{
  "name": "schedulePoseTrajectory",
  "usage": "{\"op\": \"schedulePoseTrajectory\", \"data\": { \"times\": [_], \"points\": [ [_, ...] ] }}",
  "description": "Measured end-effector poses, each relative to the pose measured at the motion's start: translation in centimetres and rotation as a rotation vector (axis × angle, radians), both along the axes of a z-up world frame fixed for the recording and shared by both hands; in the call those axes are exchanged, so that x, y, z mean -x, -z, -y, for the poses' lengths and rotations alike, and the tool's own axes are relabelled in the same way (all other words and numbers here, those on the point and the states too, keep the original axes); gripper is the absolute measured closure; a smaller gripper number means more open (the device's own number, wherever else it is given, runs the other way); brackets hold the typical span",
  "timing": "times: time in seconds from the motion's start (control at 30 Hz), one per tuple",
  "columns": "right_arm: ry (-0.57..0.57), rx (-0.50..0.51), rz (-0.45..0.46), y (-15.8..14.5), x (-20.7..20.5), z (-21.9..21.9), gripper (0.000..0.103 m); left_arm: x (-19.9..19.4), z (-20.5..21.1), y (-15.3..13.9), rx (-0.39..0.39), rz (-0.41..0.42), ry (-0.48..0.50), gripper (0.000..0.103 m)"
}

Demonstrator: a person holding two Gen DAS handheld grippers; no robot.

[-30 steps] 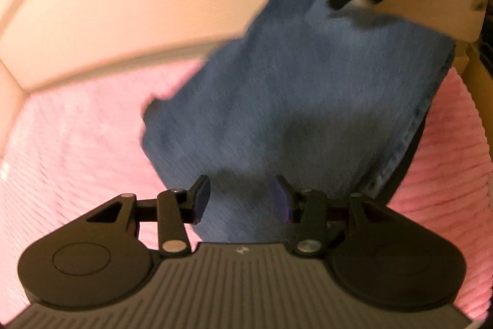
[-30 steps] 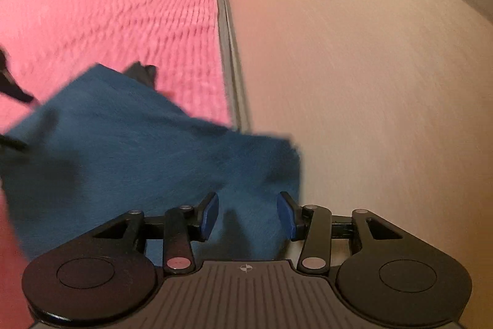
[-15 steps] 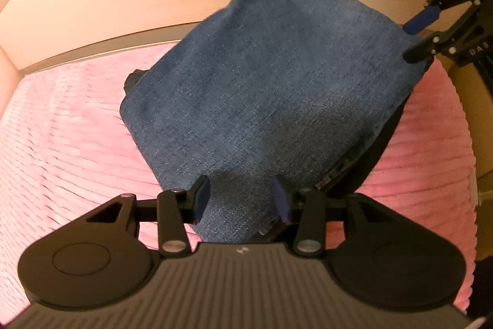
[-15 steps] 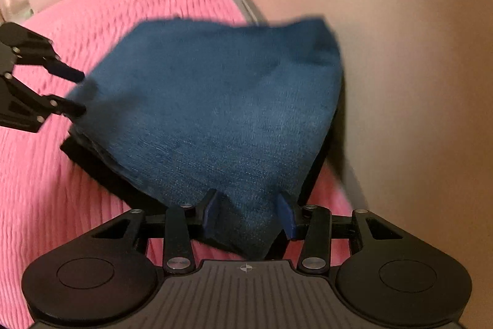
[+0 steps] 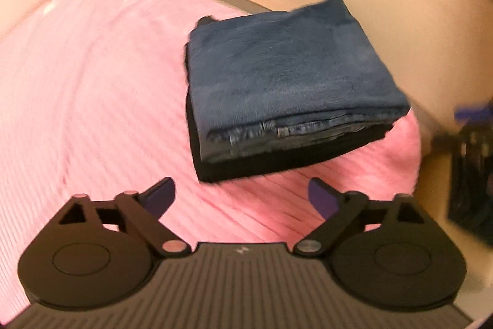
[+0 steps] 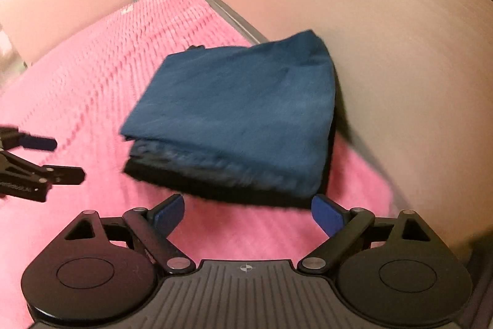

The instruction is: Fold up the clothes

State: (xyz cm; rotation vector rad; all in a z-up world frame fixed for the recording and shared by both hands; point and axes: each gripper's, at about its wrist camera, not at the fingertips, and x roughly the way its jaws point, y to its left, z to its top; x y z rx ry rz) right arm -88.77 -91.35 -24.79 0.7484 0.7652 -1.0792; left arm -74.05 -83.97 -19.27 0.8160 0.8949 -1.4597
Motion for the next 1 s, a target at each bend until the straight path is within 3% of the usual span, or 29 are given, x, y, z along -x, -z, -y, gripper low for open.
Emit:
{"op": "schedulePoseTrajectory", "data": {
  "times": [0.13,0.43,0.67,1.0],
  "points": [
    [0.103,0.008,0.019,-2.5,-0.4,-4.6,0.011,-2.0,-3.4,-2.1,0.024,-0.067,-0.093,0.005],
    [0.374,0.033,0.111,-7.7,-2.7,-14.7,0.008,-3.9,-11.9,-8.8,0.143,-0.047,-0.038,0.001],
    [0.421,0.123,0.097,-12.2,-5.4,-19.9,0.003,-3.3,-15.8,-10.9,0.127,0.016,0.013,0.001],
    [0.331,0.139,0.036,-13.5,-7.3,-18.8,0.001,-2.3,-16.6,-12.1,0.140,-0.009,-0.036,0.001]
  ]
}}
